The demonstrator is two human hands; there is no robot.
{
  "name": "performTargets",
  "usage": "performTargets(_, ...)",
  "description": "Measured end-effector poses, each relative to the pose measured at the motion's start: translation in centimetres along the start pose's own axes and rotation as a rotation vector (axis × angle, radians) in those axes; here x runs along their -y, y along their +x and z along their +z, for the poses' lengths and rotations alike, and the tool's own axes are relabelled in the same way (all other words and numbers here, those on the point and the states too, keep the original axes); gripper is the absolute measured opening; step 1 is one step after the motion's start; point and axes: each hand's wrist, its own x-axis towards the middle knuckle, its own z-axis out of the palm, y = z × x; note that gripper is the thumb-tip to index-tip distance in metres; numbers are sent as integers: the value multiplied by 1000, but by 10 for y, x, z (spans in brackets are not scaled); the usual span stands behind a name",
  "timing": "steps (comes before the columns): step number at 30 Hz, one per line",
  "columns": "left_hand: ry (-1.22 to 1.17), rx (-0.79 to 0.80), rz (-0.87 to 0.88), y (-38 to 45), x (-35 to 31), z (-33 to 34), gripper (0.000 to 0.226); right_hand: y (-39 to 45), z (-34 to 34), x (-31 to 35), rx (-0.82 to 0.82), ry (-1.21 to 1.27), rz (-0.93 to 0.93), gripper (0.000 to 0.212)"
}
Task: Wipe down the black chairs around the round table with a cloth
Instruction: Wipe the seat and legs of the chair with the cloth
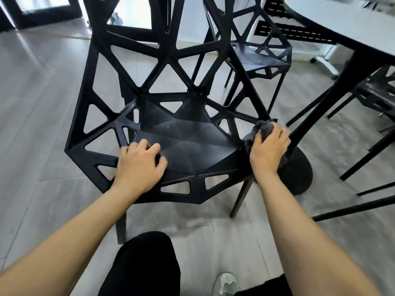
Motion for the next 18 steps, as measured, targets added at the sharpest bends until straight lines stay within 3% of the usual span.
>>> performTargets(7,-53,262,84,56,-37,35,55,66,16,18,66,-149,-134,42)
performTargets(11,-65,277,105,55,-37,39,76,119,45,51,123,-166,-252,44)
performTargets(18,-79,328,69,56,-42,32,66,210,96,120,240,-146,-379,43)
